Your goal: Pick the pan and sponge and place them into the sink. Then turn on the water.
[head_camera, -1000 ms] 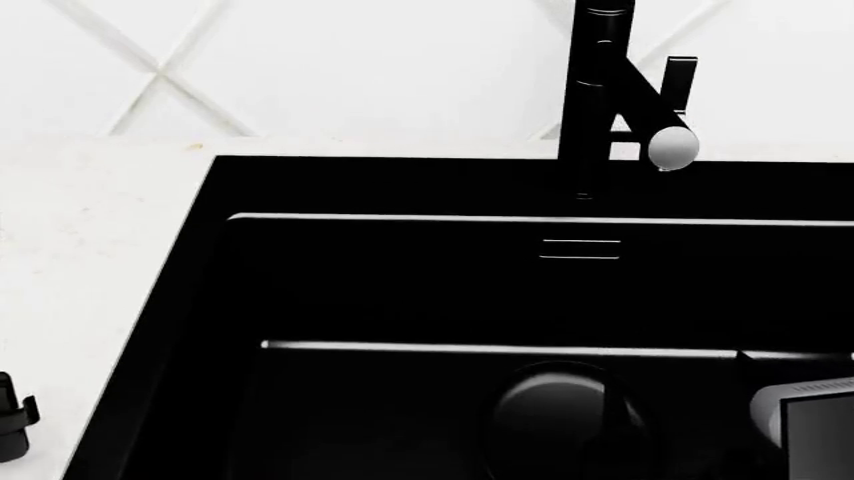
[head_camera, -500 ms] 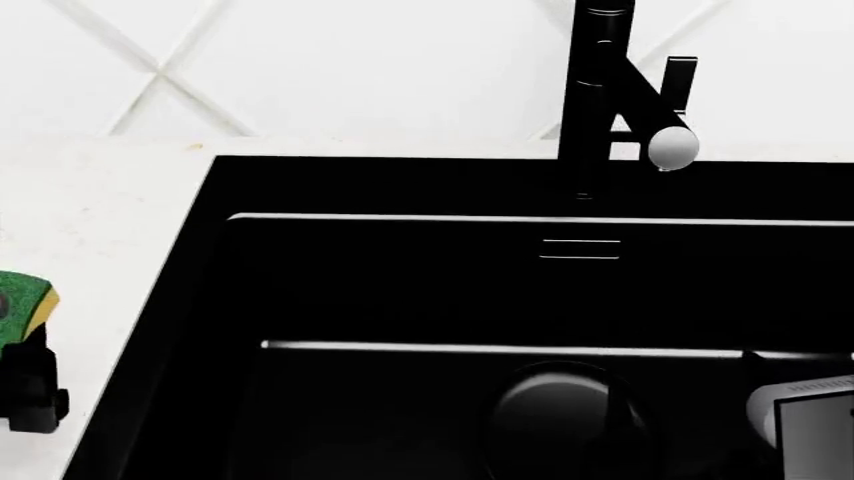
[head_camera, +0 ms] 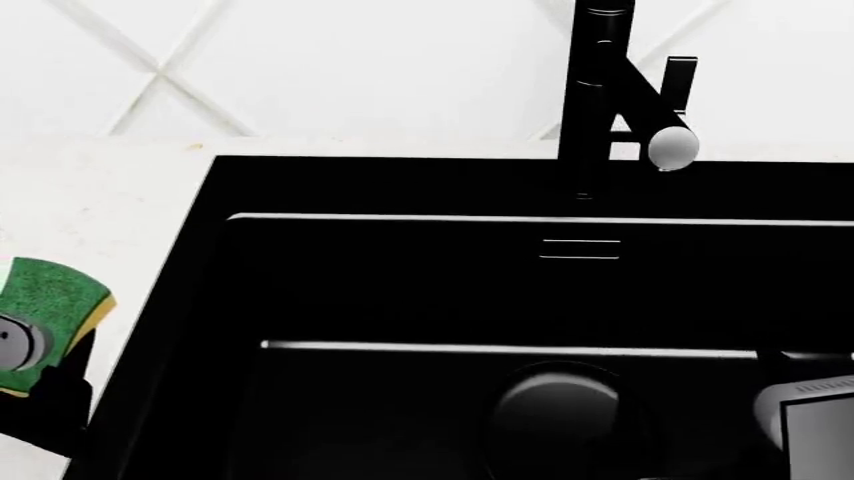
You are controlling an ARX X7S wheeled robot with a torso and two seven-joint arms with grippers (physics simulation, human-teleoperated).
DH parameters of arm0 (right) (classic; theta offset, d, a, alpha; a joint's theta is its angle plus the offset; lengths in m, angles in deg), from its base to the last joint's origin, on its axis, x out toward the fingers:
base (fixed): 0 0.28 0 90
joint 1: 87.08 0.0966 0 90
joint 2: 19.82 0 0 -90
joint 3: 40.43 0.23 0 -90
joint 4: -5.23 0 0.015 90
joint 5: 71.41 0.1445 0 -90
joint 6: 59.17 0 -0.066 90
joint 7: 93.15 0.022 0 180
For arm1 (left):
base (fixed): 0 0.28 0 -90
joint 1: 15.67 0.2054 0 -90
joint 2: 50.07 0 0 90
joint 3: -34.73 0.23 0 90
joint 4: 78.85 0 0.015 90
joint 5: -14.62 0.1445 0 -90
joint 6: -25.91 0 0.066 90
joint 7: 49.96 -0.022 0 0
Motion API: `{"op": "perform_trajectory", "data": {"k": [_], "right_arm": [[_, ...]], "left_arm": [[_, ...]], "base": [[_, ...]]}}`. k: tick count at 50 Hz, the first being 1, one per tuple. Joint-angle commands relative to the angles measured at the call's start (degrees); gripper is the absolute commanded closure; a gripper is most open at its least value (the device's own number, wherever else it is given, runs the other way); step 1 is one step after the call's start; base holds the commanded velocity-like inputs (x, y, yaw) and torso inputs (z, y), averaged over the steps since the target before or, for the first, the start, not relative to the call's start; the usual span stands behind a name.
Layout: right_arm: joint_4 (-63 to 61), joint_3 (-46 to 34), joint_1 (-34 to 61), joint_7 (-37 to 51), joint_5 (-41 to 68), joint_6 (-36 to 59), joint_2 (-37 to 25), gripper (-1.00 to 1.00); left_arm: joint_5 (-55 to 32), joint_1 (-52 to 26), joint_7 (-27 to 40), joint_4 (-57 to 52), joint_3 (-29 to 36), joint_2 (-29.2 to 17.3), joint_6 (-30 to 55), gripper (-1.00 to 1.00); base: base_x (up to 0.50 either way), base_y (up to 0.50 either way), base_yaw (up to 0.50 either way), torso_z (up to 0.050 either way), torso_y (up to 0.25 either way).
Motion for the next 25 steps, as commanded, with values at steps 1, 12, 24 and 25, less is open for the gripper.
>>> {"op": "perform_trajectory", "data": {"k": [1,12,24,25], "right_arm": [[-0.34,1.01,-0.7,0.4,-0.76,-0.28,-0.21,-1.0],[-0.59,0.86,-0.57,0.27,-0.89,-0.05,-0.34,-1.0],[-1.01,0.97,-0.14,0.42,-0.33,0.47,-0.7,-1.0],[-1.01,0.98,-0.18,0.46,-0.31,0.48,-0.7,-1.0]], "left_arm": [[-1.52,0.44,-0.78,-1.03,-1.31,-0.67,-0.9,1.0],[-0.83,0.51,-0.26,-0.71,-0.29,-0.15,-1.01,1.0],[-1.28,0.4,-0.52,-0.65,-0.67,-0.54,-1.05,1.0],[-1.31,0.46,-0.57,-0.64,-0.69,-0.59,-1.09,1.0]], "base": [[0.0,0.0,0.0,0.0,0.0],[0.0,-0.17,0.0,0.0,0.0],[0.0,-0.19,0.0,0.0,0.0],[0.0,-0.18,0.0,0.0,0.0]]}}
